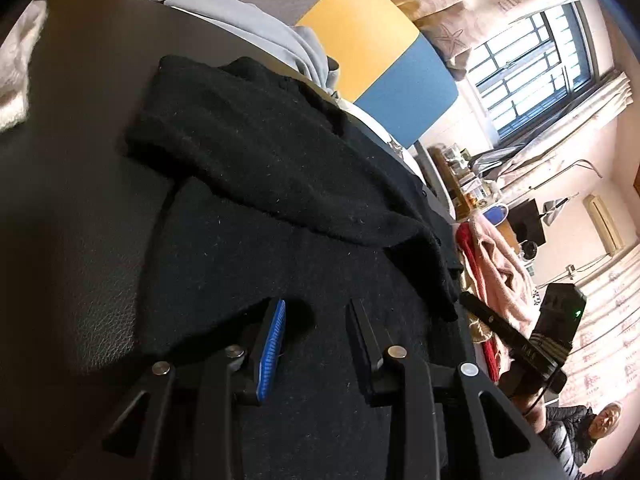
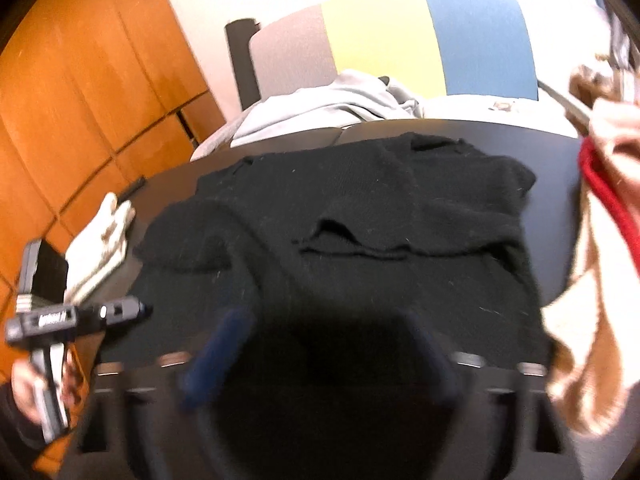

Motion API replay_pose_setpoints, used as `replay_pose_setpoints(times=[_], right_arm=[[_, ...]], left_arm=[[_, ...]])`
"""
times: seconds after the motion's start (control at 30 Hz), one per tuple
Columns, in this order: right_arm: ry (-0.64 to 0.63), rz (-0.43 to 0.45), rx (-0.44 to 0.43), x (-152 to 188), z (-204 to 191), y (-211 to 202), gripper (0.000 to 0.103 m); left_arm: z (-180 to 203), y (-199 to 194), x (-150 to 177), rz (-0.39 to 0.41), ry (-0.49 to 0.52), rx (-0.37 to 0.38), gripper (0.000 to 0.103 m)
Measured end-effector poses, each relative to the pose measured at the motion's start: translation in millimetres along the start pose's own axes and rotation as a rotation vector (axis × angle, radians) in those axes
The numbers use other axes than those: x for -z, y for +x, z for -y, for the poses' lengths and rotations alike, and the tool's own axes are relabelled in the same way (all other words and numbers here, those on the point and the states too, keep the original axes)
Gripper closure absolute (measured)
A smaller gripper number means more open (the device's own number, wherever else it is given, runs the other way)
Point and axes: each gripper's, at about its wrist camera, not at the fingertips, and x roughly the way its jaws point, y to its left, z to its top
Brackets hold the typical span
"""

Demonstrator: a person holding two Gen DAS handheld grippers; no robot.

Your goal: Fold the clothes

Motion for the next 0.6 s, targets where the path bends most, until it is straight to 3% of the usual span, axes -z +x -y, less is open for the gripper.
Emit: replay_pose_setpoints(times=[0.03, 0.2, 0.27, 0.3, 0.43, 0.47, 0.5, 0.53, 0.6], right_arm=[[0.003, 0.006, -0.001, -2, 2, -5, 0.065], [0.029, 0.036, -0.032, -24, 7, -3, 0.065], [0.014, -0.028, -0.056, -30, 3, 14, 0.054], [0.002, -0.057, -0.054, -32, 1, 22, 0.041], [-0.101, -0.116, -0.004, -34, -11, 50, 0.041], [-0.141, -0.14, 0.035, -33, -15, 57, 0.045], [-0.177, -0.157, 0.065, -32, -18, 63, 0.073], [-0.202, -0.16, 0.073, -32, -22, 64, 0.085], [-0.237, -0.17, 0.065, -36, -30, 59, 0.098]], left_arm=[[0, -1, 1, 0.001, 0.003, 0.0, 0.072], [-2, -3, 2, 0.013, 0.003, 0.016, 0.072], [2, 0, 0, 0.014, 0.001, 0.022, 0.072], [2, 1, 0, 0.014, 0.002, 0.022, 0.072], [5, 5, -1, 0.016, 0.003, 0.025, 0.072], [5, 6, -1, 0.017, 0.002, 0.027, 0.072], [5, 6, -1, 0.018, 0.001, 0.028, 0.072], [5, 7, -1, 0.019, 0.0, 0.03, 0.072], [7, 9, -1, 0.019, 0.012, 0.027, 0.072]])
